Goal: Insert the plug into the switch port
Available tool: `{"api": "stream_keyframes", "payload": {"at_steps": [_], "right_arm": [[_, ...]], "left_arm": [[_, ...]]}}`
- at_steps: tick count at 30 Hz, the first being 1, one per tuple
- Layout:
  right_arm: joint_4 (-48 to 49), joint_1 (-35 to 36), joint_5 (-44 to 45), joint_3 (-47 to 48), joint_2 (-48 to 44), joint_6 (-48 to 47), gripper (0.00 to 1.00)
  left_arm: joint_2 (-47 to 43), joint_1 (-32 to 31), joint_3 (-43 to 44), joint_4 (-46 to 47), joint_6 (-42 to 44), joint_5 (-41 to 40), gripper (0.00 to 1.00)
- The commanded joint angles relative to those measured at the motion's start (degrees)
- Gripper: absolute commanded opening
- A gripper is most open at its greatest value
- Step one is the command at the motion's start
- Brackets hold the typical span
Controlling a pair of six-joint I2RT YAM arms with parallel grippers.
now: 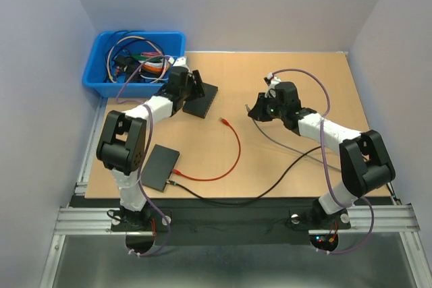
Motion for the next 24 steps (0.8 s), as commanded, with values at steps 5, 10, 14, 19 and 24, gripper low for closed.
{"api": "stream_keyframes", "payload": {"at_steps": [5,10,14,19,24], "right_arm": [[0.8,0.0,0.8,1.1,1.4,-1.1,0.00],[0.8,0.1,-0.1,0.4,1.6,-1.0,0.00],[0.8,0.2,-0.3,0.1,1.1,-0.9,0.00],[0.9,0.4,-0.5,-0.3,0.4,-0.7,0.01],[0.8,0.6,-0.6,-0.1,0.7,-0.6,0.00]], "left_arm": [[14.0,2.5,18.6,-4.8,5.2,-0.8,0.71],[24.4,2.9,32.2,-10.9,6.3,-0.5,0.71],[32.9,3.2,46.3,-16.5,6.9,-2.1,0.71],[36.7,3.4,53.4,-22.7,8.4,-5.3,0.71],[36.5,3.4,52.3,-26.8,9.5,-5.8,0.65]]}}
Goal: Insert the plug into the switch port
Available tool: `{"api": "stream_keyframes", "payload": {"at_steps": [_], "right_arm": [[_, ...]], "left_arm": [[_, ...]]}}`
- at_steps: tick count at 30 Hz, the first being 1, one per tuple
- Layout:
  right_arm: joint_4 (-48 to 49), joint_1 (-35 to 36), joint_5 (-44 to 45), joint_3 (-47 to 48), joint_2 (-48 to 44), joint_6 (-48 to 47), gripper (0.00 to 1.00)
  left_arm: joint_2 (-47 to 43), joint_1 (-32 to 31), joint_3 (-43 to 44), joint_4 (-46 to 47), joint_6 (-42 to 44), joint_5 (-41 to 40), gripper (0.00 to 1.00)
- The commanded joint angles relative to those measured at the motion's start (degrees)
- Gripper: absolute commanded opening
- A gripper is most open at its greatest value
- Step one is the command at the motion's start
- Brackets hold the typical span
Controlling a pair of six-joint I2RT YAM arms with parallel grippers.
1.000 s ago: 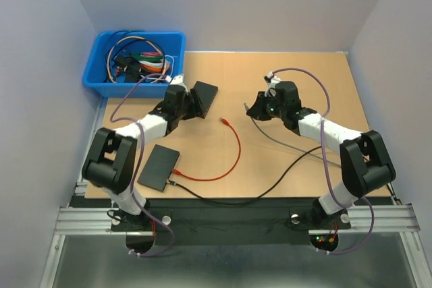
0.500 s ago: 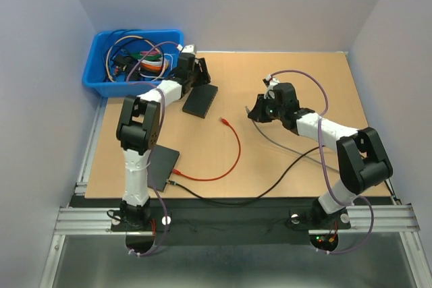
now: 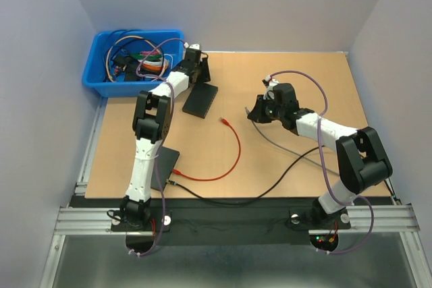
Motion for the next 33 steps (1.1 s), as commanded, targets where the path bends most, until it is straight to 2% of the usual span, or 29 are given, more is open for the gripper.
{"api": "stream_keyframes", "payload": {"at_steps": [1,7,11,15,17,20,23,27,33], "right_arm": [[0.9,0.5,-0.3,0.0,-1.3,-0.3,0.01],[0.8,0.6,0.1,-0.7,-2.1,-0.1,0.00],[0.9,1.2,-0.2,-1.6,-2.4,0.6,0.00],[0.7,2.7,0.2,-2.0,-2.6,0.7,0.00],[-0.8,4.1,3.1,-1.8,-2.7,-0.1,0.00],[-4.5,11.8,11.0,0.4,-2.8,-3.7,0.00],[-6.5,16.5,15.1,1.7,-2.1,-4.5,0.00],[-7.1,18.6,16.1,3.7,1.1,-3.7,0.00],[-10.6,21.3,18.7,9.1,7.6,-5.2,0.00]], "left_arm": [[-2.8,1.1,-0.4,-5.6,1.8,-2.8,0.64],[-14.4,-1.0,-25.6,1.7,0.6,-2.7,0.61],[-20.9,-2.5,-36.3,6.2,-0.8,-1.2,0.57],[-23.1,-3.7,-41.0,7.6,-1.9,-1.3,0.57],[-23.9,-3.7,-42.6,7.8,-2.5,-0.8,0.57],[-26.1,-3.8,-43.3,9.0,-2.9,-0.3,0.58],[-29.3,-3.7,-44.1,9.2,-3.4,-0.3,0.60],[-33.4,-3.7,-45.9,9.6,-3.1,-0.3,0.64],[-36.2,-3.4,-52.1,11.3,-2.7,-0.5,0.64]]}}
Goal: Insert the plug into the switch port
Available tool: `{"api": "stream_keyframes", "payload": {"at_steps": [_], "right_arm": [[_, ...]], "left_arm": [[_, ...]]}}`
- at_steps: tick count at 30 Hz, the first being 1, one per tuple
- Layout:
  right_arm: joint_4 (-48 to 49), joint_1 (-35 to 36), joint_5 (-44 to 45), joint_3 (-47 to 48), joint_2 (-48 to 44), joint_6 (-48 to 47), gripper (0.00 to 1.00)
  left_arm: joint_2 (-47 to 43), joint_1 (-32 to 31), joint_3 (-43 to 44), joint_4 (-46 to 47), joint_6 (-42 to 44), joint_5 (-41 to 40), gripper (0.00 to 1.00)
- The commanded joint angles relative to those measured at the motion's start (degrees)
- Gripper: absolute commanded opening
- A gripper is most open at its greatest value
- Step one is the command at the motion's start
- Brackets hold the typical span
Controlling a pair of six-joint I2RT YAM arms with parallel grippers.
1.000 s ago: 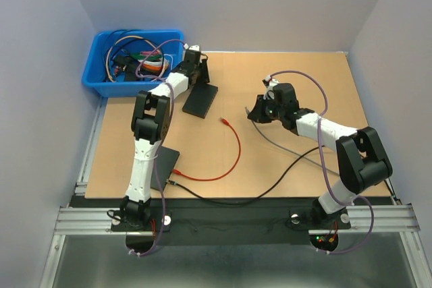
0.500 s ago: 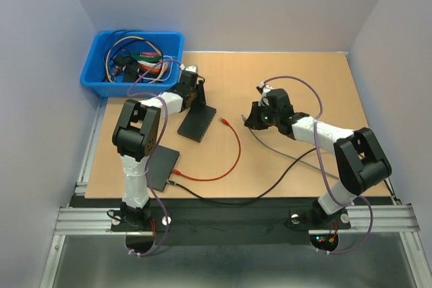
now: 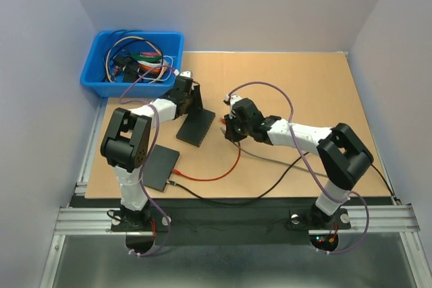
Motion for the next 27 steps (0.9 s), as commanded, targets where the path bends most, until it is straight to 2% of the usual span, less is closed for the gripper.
{"api": "stream_keyframes", "payload": {"at_steps": [1,5,14,27], "right_arm": [[-2.9,1.7,4.5,5.0,4.3,-1.9,0.01],[-6.1,3.7,7.0,8.8,10.0,-3.7,0.01],[-7.9,6.3,8.6,13.5,14.5,-4.9,0.00],[-8.9,9.0,9.2,16.9,16.5,-5.2,0.00]], "left_arm": [[-4.0,0.0,-4.7,1.1,0.4,0.2,0.64],[-6.4,0.0,-11.1,5.2,-0.4,0.7,0.64],[-10.0,0.2,-17.0,8.7,-1.0,0.7,0.64],[-15.9,2.9,-18.7,9.8,-1.1,3.5,0.65]]}}
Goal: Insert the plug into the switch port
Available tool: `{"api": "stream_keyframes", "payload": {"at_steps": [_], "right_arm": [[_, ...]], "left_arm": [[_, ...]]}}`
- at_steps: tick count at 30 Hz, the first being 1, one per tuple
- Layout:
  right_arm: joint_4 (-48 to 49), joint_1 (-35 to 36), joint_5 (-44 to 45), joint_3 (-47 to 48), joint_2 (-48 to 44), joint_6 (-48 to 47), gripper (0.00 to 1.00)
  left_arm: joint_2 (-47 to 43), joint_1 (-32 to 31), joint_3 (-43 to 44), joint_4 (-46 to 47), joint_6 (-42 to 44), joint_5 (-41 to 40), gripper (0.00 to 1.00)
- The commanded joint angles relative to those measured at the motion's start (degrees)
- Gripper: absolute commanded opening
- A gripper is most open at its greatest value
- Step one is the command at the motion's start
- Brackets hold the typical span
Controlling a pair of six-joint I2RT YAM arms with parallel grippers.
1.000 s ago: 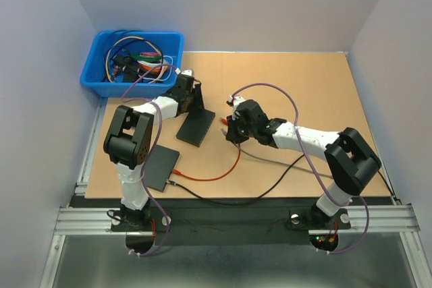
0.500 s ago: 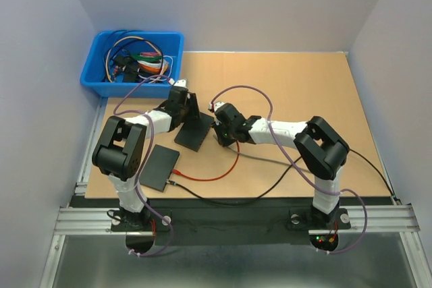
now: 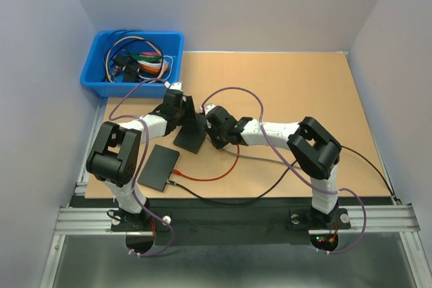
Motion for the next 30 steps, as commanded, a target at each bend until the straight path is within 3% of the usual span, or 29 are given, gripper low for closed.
{"api": "stream_keyframes", "payload": {"at_steps": [1,7,30], "right_arm": [[-0.8,0.8,1.1,2.0,0.5,-0.3,0.00],[-0.9,1.2,1.7,2.6,0.6,-0.3,0.00],[-3.1,4.2,4.5,8.7,2.8,0.2,0.00]], "left_arm": [[-5.5,1.9,-1.2,-0.2,0.0,1.2,0.66],[-10.7,2.8,-5.6,3.7,-1.5,1.3,0.69],[-4.3,2.8,-10.7,6.3,-2.8,8.0,0.64]]}}
